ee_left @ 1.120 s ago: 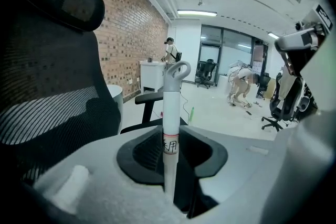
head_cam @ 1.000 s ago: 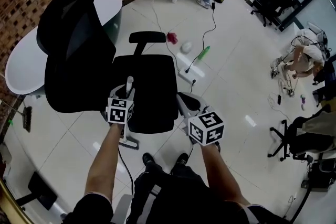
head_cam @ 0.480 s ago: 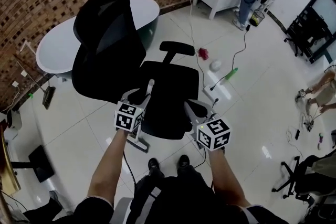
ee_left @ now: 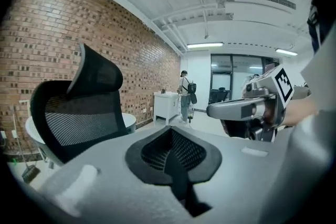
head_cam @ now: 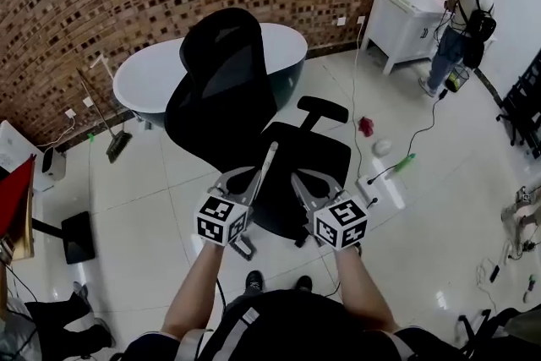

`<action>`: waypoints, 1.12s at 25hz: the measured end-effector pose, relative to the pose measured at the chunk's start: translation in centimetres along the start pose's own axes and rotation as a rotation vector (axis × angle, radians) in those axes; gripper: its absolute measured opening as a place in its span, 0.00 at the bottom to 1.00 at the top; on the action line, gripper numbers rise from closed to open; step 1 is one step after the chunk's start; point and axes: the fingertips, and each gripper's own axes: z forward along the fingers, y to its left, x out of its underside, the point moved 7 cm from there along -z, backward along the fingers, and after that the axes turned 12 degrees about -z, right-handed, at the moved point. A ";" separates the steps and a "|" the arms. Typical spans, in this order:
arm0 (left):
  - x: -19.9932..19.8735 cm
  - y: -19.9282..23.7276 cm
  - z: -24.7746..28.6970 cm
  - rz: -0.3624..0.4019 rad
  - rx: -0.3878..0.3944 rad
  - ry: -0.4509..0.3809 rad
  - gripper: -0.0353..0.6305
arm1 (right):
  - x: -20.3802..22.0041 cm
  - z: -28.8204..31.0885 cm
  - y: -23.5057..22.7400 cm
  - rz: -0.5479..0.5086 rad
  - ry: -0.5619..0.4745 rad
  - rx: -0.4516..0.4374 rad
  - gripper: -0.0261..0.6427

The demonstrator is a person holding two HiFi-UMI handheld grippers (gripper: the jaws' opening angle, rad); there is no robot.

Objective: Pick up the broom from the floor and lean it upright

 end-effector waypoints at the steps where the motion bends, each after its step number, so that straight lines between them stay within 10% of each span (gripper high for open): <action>1: -0.3 -0.5 -0.7 -0.011 0.000 -0.014 0.06 | -0.5 0.1 0.3 -0.009 -0.017 -0.016 0.05; 28: -2.6 -4.2 -4.3 -0.057 0.016 -0.091 0.06 | -4.5 -1.3 2.7 -0.055 -0.116 -0.092 0.05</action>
